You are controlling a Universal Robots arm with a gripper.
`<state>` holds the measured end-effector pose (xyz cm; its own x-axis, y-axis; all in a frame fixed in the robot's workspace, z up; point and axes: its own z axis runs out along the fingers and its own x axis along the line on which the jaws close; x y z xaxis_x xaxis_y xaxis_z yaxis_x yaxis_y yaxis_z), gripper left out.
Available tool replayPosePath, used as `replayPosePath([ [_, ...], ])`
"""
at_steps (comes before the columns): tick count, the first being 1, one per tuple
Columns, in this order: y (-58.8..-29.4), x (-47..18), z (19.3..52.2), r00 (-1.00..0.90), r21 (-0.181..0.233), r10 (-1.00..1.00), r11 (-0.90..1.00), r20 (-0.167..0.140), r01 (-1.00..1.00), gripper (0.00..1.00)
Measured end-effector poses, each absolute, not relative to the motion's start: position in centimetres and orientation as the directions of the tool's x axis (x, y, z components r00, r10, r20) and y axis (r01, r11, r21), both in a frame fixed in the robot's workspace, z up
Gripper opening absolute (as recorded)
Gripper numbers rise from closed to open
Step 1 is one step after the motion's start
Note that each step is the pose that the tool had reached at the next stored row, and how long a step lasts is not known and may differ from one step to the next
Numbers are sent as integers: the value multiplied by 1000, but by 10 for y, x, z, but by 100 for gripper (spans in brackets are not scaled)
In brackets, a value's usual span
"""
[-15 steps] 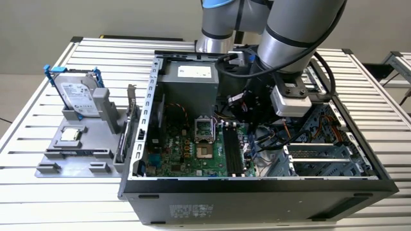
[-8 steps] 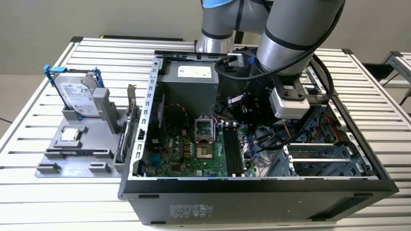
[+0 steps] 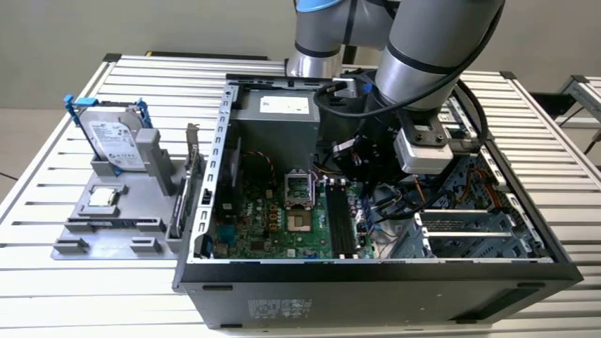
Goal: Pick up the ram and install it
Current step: 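Insert the ram into the slot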
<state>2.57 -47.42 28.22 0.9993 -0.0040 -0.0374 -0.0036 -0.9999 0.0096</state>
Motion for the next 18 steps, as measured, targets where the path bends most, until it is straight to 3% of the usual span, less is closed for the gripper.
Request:
replayPosePath([
  [18,-473,26,279,999,10,1,-1000,-37,1,0],
])
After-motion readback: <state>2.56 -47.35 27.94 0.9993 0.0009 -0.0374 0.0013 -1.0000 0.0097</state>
